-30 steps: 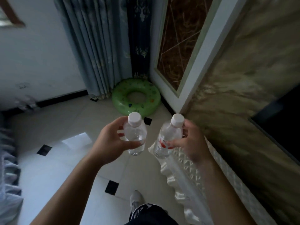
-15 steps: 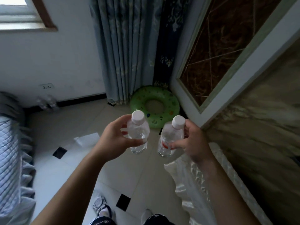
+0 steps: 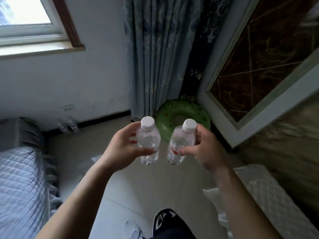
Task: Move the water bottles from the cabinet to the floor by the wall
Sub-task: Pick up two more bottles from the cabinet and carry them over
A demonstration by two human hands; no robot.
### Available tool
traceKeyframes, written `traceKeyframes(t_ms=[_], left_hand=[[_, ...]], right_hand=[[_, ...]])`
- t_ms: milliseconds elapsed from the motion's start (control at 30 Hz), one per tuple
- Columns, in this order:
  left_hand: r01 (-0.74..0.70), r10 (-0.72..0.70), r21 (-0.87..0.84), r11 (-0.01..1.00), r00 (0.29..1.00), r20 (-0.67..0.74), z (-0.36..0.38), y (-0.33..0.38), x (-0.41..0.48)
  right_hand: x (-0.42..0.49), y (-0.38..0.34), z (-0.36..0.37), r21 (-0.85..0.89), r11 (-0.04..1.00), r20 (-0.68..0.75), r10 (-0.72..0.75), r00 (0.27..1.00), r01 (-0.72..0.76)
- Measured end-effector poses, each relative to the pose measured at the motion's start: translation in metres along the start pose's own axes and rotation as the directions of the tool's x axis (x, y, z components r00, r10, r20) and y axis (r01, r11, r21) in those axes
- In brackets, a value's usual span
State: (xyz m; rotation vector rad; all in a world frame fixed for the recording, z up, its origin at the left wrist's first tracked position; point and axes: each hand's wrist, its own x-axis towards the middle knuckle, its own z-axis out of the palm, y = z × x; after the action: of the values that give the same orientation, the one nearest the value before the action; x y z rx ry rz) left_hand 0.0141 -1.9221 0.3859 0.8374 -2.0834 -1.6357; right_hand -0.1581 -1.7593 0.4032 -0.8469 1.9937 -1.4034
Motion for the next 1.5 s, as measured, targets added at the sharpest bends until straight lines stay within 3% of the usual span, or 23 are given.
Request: traceKeyframes(t_ms=[367,1033,1500], left_hand=[[0.054,-0.057,-0.033,0.998,0.993,-0.100,-0.126,-0.036,0.056],[0.237,-0.235,-0.025,0.971,0.937,-0.259,-0.356,-0.111,0.236],[0.249,-0.247,-0.010,0.968,0.951,-0.187,-0.504,-0.189,0.311]], right_hand=[[0.104,-0.029,0.115,0.022,1.000,0.100,-0.016,0.995,0.013],[0.369,-0.059,0.330,-0.001,1.000,0.325,0.008,0.946,-0.008],[0.466,-0.083,0.473,-0.120,0.991,0.337,0.101,0.936,-0.064]])
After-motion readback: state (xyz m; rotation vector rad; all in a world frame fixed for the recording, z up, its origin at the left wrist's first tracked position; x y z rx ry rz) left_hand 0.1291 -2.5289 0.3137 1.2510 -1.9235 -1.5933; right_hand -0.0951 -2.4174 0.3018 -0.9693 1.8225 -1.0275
